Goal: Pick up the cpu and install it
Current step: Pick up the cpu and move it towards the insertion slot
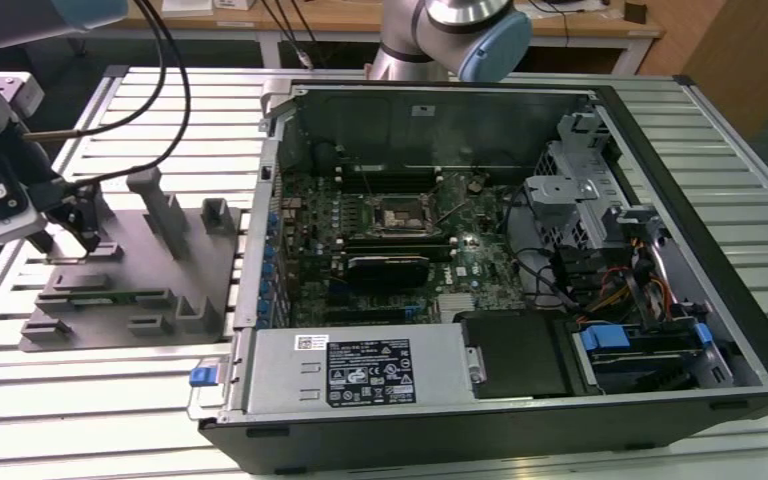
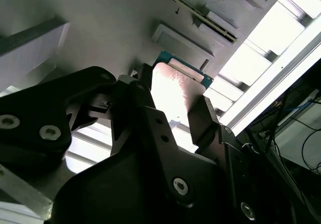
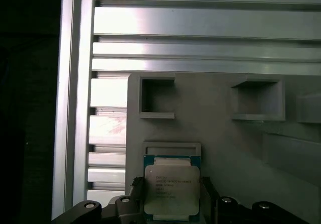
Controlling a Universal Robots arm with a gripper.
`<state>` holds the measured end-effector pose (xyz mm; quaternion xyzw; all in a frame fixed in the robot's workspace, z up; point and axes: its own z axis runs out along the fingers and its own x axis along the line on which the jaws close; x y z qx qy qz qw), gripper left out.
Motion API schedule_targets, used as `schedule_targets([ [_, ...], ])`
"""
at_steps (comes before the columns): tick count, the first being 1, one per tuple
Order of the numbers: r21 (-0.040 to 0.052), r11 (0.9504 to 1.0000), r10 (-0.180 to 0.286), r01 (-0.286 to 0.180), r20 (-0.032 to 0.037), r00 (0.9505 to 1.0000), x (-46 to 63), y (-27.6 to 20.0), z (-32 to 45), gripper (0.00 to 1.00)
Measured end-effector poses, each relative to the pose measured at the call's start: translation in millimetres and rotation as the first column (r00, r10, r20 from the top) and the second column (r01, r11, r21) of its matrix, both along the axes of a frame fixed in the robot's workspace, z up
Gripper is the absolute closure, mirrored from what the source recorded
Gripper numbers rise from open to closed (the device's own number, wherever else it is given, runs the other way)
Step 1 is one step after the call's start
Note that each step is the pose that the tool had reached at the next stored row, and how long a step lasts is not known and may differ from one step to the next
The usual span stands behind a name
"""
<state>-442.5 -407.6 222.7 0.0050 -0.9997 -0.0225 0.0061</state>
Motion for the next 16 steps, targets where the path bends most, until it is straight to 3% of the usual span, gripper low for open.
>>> schedule_targets([
  [16, 0.0, 1.0, 0.0, 0.0, 0.0, 1.0, 0.0, 0.0, 6.4, 0.47],
])
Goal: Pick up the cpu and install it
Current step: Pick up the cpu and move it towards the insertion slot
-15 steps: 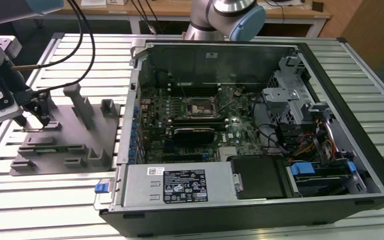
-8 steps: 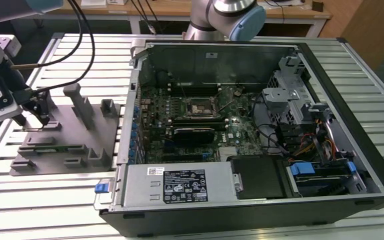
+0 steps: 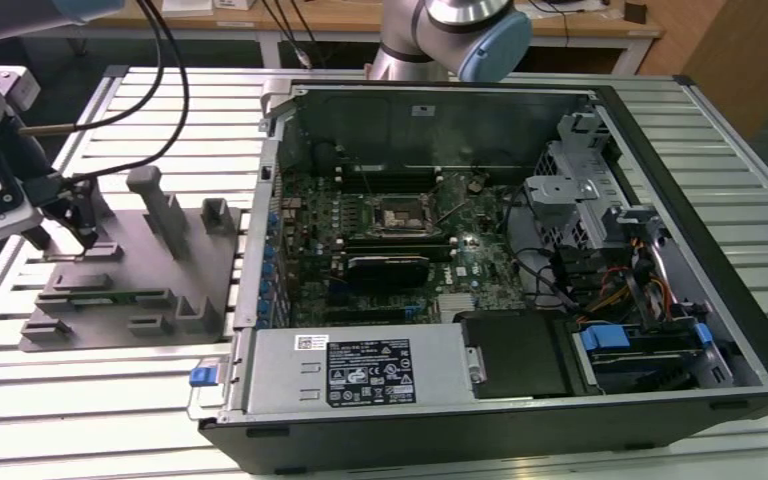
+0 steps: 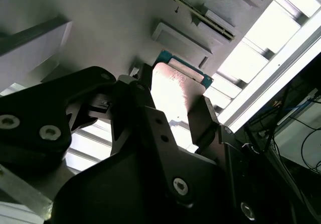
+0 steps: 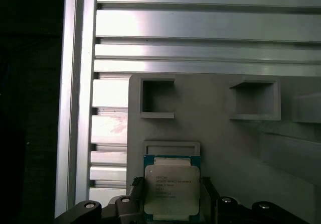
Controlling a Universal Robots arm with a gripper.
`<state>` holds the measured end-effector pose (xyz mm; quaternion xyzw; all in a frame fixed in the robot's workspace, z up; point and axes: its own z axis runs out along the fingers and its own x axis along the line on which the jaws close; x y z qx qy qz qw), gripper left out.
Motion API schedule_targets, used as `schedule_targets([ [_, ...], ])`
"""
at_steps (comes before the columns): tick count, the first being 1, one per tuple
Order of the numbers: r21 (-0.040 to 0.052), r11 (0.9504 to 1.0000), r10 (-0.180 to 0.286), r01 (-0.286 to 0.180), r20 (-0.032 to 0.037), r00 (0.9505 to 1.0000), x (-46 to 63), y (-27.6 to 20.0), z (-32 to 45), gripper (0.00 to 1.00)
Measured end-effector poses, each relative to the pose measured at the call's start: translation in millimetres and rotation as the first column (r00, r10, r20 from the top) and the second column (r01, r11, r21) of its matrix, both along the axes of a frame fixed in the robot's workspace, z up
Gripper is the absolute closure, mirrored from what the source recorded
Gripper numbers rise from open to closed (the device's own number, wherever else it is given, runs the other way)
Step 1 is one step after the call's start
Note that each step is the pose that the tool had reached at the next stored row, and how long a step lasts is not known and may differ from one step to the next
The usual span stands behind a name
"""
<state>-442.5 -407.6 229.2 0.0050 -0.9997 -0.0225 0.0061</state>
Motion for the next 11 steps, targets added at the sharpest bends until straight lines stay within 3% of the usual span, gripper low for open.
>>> schedule_targets([
  [11, 0.0, 1.0, 0.0, 0.0, 0.0, 1.0, 0.0, 0.0, 3.8, 0.47],
])
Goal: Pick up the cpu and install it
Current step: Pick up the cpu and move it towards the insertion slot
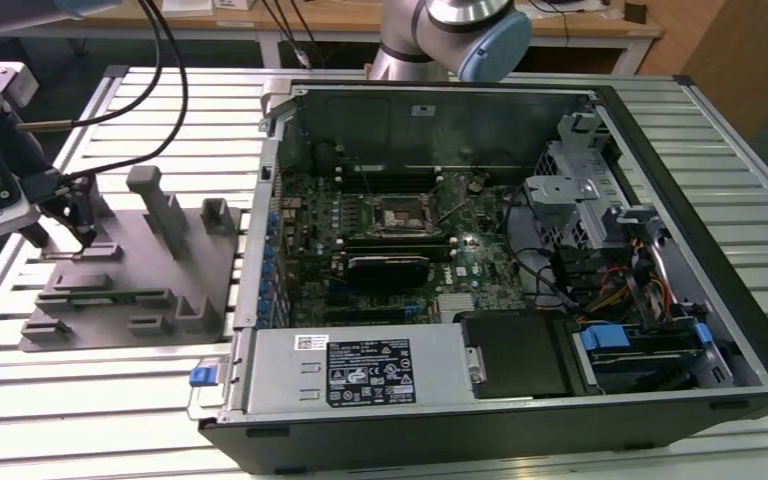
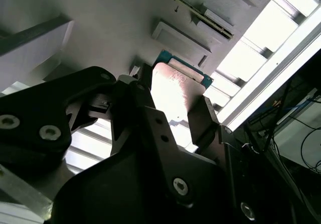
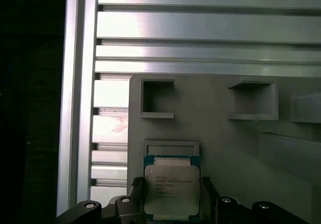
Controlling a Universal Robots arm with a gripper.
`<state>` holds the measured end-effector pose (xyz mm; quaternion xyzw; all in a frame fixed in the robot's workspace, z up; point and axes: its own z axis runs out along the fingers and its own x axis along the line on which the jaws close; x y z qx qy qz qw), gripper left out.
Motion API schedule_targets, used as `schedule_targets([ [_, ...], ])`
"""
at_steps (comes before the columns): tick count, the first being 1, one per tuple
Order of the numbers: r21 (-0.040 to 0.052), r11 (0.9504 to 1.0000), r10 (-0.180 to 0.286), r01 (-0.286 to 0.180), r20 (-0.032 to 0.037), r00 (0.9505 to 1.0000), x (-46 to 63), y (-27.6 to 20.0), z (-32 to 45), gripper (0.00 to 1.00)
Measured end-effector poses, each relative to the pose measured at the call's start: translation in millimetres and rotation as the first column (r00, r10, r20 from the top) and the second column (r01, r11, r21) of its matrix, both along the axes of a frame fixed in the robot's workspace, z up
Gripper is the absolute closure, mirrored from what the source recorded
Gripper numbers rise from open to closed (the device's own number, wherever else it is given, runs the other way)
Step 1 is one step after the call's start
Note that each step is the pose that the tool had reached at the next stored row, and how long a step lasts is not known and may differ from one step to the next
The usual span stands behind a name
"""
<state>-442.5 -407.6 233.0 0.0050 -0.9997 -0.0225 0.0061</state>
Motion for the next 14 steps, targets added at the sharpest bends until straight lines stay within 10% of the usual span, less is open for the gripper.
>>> schedule_targets([
  [14, -0.0001, 1.0, 0.0, 0.0, -0.0001, 1.0, 0.0, 0.0, 7.1, 0.47],
])
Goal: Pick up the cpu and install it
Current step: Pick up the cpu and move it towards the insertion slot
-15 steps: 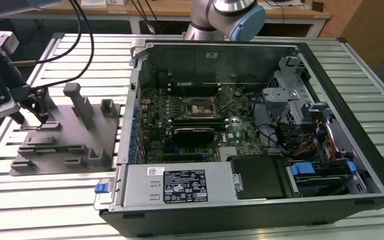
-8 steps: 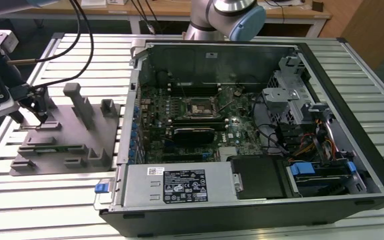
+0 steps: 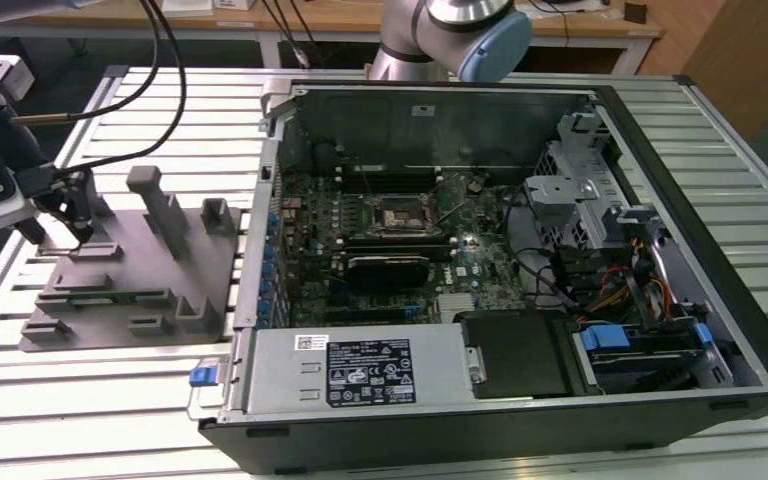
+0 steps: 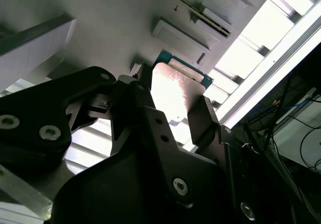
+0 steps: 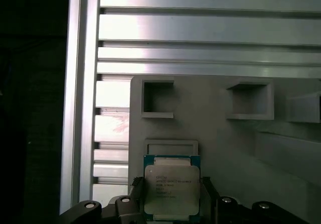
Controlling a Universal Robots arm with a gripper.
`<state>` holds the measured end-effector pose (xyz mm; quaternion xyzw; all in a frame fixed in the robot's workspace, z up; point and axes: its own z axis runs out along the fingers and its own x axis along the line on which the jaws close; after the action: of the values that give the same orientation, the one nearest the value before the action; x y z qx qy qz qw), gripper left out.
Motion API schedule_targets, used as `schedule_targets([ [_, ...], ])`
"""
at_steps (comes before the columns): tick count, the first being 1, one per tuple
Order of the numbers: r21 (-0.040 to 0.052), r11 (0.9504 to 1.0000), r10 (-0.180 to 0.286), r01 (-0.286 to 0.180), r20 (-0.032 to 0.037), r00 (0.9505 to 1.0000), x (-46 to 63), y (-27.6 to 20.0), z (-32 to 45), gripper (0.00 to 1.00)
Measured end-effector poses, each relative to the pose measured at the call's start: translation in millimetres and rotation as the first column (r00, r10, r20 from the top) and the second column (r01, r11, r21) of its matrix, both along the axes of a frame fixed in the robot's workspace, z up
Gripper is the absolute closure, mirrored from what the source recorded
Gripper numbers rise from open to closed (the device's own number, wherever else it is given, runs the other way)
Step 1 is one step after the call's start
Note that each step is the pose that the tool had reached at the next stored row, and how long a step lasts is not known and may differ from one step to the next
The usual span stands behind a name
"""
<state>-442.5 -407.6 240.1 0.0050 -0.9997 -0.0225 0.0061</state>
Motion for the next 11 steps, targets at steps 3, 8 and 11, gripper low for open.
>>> schedule_targets([
  [3, 0.0, 1.0, 0.0, 0.0, 0.0, 1.0, 0.0, 0.0, 2.5, 0.47],
  [8, 0.0001, 1.0, 0.0, 0.0, 0.0001, 1.0, 0.0, 0.0, 6.7, 0.47],
  [11, 0.0, 1.0, 0.0, 0.0, 0.0, 1.0, 0.0, 0.0, 9.5, 0.47],
])
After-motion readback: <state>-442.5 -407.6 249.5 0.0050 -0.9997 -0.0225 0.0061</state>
